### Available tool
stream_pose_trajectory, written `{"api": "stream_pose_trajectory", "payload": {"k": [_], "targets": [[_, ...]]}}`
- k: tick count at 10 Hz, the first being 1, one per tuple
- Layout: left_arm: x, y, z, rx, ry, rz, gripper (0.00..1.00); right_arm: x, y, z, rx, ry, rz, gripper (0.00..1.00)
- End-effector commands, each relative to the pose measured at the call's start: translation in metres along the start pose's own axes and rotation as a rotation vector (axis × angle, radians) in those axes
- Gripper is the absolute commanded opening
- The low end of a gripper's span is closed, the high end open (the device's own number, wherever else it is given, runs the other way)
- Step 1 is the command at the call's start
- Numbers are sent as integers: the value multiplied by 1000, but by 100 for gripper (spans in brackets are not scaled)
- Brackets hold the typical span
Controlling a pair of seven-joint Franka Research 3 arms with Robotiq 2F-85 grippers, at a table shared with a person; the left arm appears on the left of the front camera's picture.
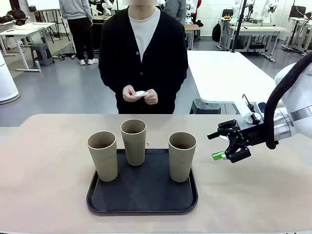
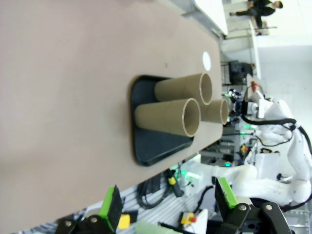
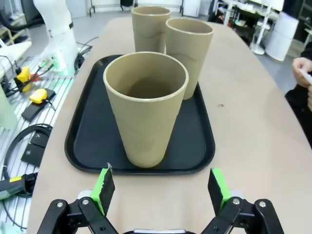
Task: Place coasters on the table and set cups on them.
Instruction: Pick up one Reusable plastic cup and place it on a coaster set by the human.
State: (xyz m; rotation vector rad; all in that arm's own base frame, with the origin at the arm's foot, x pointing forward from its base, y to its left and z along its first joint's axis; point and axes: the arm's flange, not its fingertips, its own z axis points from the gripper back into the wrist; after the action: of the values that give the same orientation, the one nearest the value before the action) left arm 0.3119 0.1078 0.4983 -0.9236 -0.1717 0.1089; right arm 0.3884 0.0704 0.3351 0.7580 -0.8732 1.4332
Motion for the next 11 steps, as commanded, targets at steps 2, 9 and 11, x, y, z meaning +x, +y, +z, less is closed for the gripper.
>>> {"api": "stream_pose_trajectory", "payload": {"k": [2,9,11], "targets": [[0,0,0,-9,-6,2,100,0,0,0,0,0,0,100],[0,0,0,-9,-6,2,100,1,0,1,-1,7,4,100],[0,0,0,-9,-6,2,100,-9,-4,-7,89,-39,3,100]]}}
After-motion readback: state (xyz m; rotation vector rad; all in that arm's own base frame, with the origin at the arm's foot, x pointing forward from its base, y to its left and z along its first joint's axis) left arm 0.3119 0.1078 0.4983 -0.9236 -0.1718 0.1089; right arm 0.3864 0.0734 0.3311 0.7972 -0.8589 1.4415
